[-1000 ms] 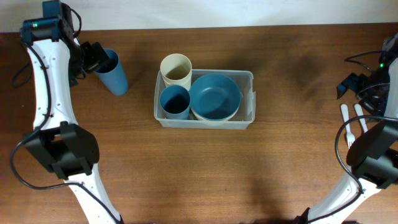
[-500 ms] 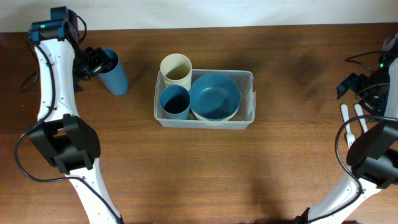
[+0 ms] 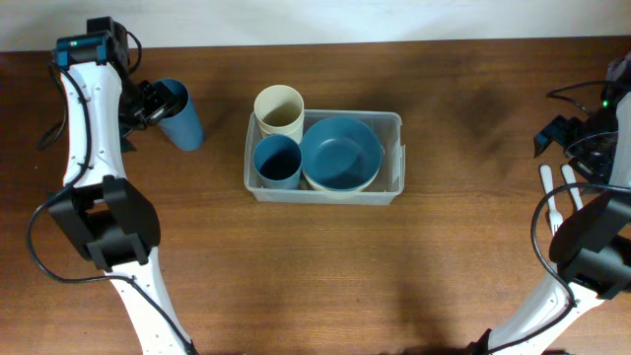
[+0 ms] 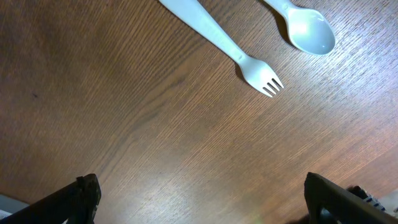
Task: Pack container
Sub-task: 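Lower the left gripper onto the remaining blue cup's rim and grip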
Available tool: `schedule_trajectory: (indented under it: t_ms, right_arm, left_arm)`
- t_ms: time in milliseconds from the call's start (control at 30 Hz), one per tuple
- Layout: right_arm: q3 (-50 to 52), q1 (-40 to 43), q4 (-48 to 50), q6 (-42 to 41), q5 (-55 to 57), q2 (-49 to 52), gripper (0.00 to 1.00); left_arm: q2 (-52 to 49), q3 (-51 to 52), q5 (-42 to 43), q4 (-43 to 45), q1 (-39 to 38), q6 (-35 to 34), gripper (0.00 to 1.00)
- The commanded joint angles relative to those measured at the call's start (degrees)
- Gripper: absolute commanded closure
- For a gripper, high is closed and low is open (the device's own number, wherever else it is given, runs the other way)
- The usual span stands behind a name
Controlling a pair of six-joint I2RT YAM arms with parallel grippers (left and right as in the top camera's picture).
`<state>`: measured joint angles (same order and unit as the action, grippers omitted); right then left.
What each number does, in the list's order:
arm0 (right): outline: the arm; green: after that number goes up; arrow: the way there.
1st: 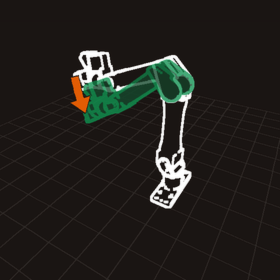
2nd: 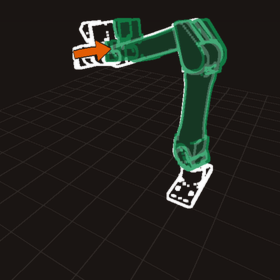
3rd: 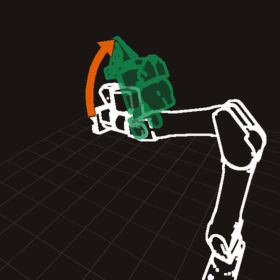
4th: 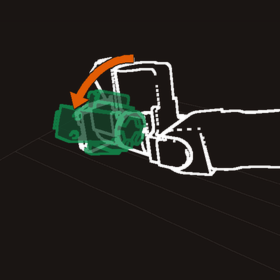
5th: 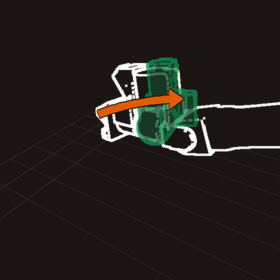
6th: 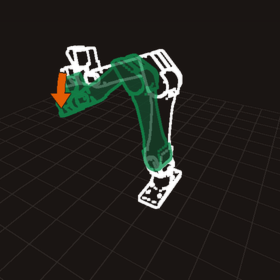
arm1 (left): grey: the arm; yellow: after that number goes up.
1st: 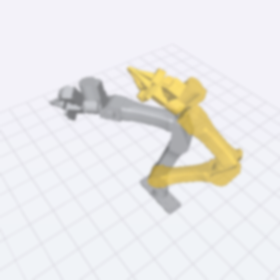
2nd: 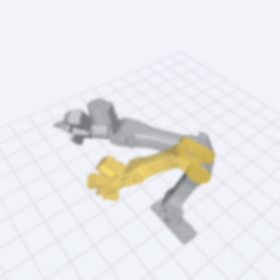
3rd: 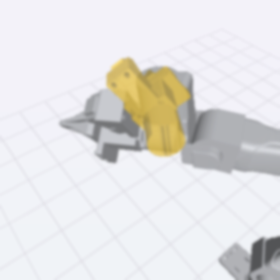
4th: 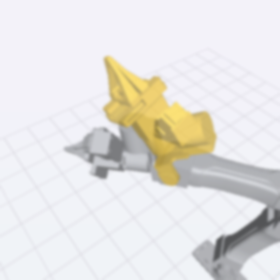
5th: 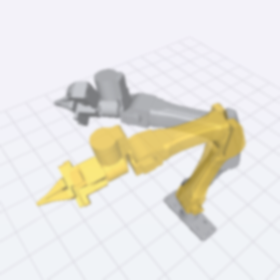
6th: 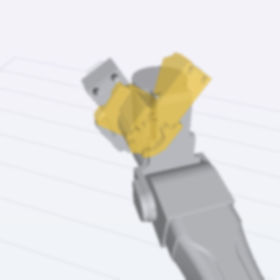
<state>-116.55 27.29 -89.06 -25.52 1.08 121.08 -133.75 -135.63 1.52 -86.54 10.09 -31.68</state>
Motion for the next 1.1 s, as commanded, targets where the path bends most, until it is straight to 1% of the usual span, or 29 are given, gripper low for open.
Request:
schedule_trajectory:
  t_ms: [0,600,1067]
  right_arm:
    - [0.2,0.1,0.0,-0.5,0.7,-0.7,0.01]
    - [0.2,0.1,0.0,-0.5,0.7,-0.7,0.01]
    - [0.2,0.1,0.0,-0.5,0.7,-0.7,0.01]
  left_arm:
    - [-0.5,-0.3,0.0,-0.3,0.2,-0.9,0.0]
    - [-0.8,-0.3,0.0,-1.4,0.2,-0.9,0.0]
    - [-1.3,-0.3,-0.2,-0.3,0.2,-0.9,0.01]
